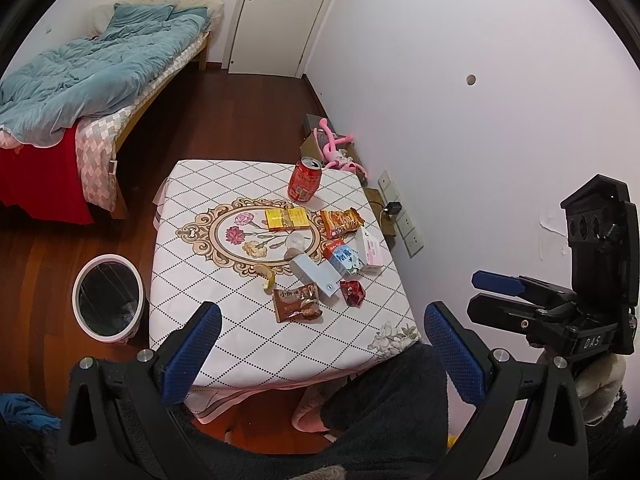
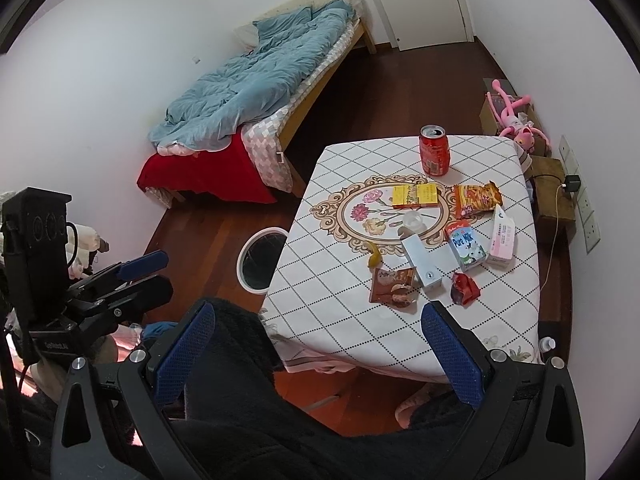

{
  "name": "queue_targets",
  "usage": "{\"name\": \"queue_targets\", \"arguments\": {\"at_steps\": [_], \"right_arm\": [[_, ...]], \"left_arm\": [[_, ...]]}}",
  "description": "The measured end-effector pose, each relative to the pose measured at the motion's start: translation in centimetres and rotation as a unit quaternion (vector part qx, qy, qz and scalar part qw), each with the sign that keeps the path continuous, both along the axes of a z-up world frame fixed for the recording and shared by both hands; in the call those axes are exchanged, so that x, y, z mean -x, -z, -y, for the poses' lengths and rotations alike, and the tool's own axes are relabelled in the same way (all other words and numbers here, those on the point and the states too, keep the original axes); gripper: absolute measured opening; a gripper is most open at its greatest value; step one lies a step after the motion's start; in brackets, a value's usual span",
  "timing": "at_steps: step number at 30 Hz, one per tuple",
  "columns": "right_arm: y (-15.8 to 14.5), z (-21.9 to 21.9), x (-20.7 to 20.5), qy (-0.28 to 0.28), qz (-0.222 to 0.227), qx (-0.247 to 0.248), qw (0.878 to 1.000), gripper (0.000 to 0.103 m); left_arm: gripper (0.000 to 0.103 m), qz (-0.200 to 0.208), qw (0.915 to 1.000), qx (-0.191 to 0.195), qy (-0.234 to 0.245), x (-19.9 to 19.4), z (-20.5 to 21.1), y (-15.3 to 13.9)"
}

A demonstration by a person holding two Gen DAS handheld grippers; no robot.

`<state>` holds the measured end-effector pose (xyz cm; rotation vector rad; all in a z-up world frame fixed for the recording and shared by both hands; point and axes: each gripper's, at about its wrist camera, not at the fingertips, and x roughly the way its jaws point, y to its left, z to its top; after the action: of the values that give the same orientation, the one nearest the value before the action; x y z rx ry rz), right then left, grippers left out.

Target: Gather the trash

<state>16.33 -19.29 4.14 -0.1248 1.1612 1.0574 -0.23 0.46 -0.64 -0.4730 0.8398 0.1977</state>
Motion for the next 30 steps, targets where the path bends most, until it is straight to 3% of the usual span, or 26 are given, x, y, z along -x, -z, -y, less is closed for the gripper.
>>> {"name": "queue_targets", "arguments": {"at_steps": [30], "right_arm": [[0.61, -0.78, -0.05, -0.001, -0.008, -0.003, 1.000, 0.103]], "left_arm": [[0.103, -0.001, 1.0000, 0.008, -0.003, -0.16, -0.16, 0.57]]}}
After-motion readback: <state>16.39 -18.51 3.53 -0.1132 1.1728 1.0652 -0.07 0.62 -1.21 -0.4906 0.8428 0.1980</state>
